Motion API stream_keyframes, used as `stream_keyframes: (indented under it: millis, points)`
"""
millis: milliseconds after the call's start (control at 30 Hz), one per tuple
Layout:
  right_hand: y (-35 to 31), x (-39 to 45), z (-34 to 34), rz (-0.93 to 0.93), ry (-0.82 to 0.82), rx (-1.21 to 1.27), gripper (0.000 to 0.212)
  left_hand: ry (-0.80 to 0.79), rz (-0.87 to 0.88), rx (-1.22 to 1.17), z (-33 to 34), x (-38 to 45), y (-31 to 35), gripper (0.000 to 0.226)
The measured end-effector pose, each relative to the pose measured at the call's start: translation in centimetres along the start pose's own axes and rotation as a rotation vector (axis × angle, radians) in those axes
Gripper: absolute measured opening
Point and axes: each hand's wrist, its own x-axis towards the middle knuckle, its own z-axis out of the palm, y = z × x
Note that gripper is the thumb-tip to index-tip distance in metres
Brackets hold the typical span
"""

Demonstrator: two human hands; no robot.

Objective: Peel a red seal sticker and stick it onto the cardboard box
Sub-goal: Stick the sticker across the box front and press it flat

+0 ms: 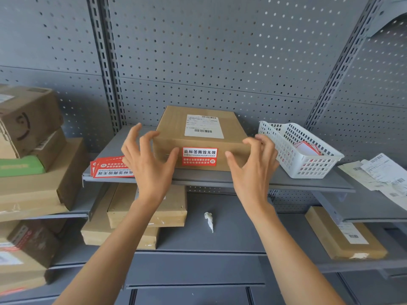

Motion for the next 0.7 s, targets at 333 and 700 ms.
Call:
stream_keyframes:
  millis: [333,700]
  points:
    - [-1.2,-0.4,2.2,0.084,-0.232,0.214,0.064,-0.263,-0.047,-0.063,1.0,0.7,0.8,0.075]
    - [-2.7,2.2,-0.4,0.077,-0.14,0.135,0.064,-0.222,0.01,-0.157,0.0,2.3,3.7,0.069]
